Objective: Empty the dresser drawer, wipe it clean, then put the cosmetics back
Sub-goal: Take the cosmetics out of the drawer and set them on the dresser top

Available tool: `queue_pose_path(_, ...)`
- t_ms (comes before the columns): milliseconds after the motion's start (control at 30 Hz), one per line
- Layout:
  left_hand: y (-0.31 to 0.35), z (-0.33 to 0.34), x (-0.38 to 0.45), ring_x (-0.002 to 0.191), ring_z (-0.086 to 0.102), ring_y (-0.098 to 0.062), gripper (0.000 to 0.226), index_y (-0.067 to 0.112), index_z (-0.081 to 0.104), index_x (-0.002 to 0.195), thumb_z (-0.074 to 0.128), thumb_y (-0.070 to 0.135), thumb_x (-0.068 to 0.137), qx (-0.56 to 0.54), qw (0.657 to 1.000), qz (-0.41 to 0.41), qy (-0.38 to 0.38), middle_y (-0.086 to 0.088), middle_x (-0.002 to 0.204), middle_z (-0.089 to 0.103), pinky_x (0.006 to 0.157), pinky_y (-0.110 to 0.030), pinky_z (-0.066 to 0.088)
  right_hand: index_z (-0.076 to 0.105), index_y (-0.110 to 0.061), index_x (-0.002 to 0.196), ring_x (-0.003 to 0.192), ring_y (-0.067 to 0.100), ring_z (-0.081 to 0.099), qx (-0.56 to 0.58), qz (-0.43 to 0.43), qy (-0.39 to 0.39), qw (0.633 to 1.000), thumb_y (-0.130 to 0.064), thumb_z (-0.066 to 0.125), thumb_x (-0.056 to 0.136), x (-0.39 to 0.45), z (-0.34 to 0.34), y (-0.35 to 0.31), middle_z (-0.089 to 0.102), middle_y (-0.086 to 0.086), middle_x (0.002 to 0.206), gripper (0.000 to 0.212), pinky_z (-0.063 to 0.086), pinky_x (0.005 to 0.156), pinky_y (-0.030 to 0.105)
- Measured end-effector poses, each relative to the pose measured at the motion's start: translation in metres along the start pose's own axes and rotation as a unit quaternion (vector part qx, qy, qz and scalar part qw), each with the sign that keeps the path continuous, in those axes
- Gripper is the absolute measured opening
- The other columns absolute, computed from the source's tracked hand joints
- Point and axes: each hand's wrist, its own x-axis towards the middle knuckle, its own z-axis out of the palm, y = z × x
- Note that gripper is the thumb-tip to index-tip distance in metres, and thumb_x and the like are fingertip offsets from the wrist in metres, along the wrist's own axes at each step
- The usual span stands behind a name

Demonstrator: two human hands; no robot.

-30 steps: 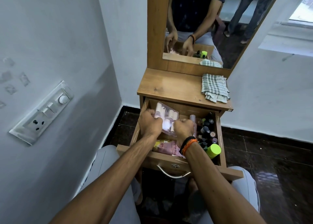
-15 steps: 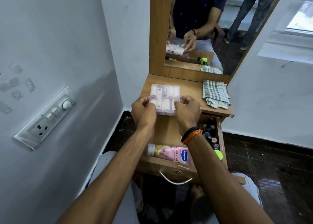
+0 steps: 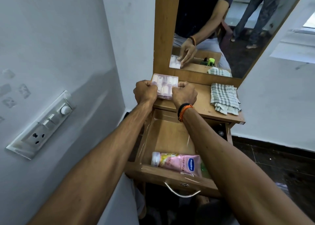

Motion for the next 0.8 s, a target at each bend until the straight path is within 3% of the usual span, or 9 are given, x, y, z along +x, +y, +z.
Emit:
queue_pose_path(100,-0.006,-0.002,0.008,0.076,0.067,-0.013,0.017,0.009,0.074,0.079,0.067,0.019,0.091,0.016,1.000,0.016,-0.005,0.002,0.078,0.070,0.075,-0.038,0.062,0.072,-0.020,0.106,0.083,0.011,0.061,-0.012,0.002,-0.006,1.000,-0.013,0.070,0.088,0.005,0.011,0.004,0.072,0.000,0.102,0.020,0.035,0.050,0.013)
queue_pose_path(233,-0.010,-0.003,0.014,0.071,0.058,-0.011,0.026,0.023,0.061,0.067,0.066,0.017,0.092,0.044,0.998,0.044,-0.014,0.010,0.068,0.058,0.080,-0.038,0.060,0.073,-0.020,0.111,0.091,0.016,0.067,-0.034,-0.002,-0.002,0.999,-0.013,0.070,0.086,0.010,0.019,0.007,0.075,0.001,0.103,0.026,0.055,0.070,0.027)
queue_pose_path(300,-0.009,-0.003,0.015,0.070,0.056,-0.006,0.016,0.020,0.069,0.078,0.065,0.015,0.092,0.041,0.997,0.055,-0.023,0.004,0.077,0.067,0.079,-0.032,0.058,0.073,-0.020,0.113,0.095,0.018,0.068,-0.039,-0.009,0.003,0.999,-0.011,0.069,0.086,0.012,0.021,0.009,0.075,0.002,0.106,0.029,0.059,0.080,0.032)
queue_pose_path(367,-0.007,-0.003,0.014,0.077,0.058,-0.006,0.013,0.011,0.075,0.098,0.064,0.015,0.093,0.051,0.996,0.065,-0.030,-0.003,0.097,0.074,0.075,-0.026,0.052,0.072,-0.019,0.116,0.099,0.019,0.068,-0.042,-0.017,0.007,0.999,-0.010,0.069,0.087,0.014,0.023,0.010,0.074,0.004,0.111,0.031,0.059,0.084,0.032)
queue_pose_path(433,-0.006,-0.003,0.014,0.084,0.058,-0.008,0.019,0.007,0.075,0.106,0.063,0.014,0.093,0.058,0.995,0.073,-0.033,-0.005,0.106,0.074,0.075,-0.023,0.048,0.072,-0.018,0.119,0.102,0.019,0.068,-0.046,-0.021,0.009,0.999,-0.009,0.070,0.088,0.016,0.023,0.010,0.074,0.004,0.114,0.033,0.055,0.082,0.027)
queue_pose_path(600,-0.010,-0.002,0.016,0.088,0.058,-0.009,0.024,0.009,0.075,0.110,0.057,0.010,0.094,0.062,0.993,0.090,-0.045,-0.005,0.111,0.073,0.082,-0.031,0.058,0.071,-0.017,0.122,0.106,0.017,0.068,-0.050,-0.037,-0.001,0.998,-0.010,0.070,0.089,0.018,0.023,0.007,0.073,0.002,0.118,0.034,0.048,0.081,0.022)
queue_pose_path(800,-0.015,-0.001,0.023,0.087,0.059,-0.007,0.023,0.010,0.074,0.112,0.059,0.013,0.095,0.050,0.993,0.090,-0.052,-0.003,0.111,0.073,0.064,-0.016,0.047,0.072,-0.017,0.121,0.104,0.016,0.068,-0.046,-0.042,-0.001,0.998,-0.009,0.068,0.089,0.017,0.027,0.009,0.074,0.001,0.116,0.033,0.051,0.083,0.023)
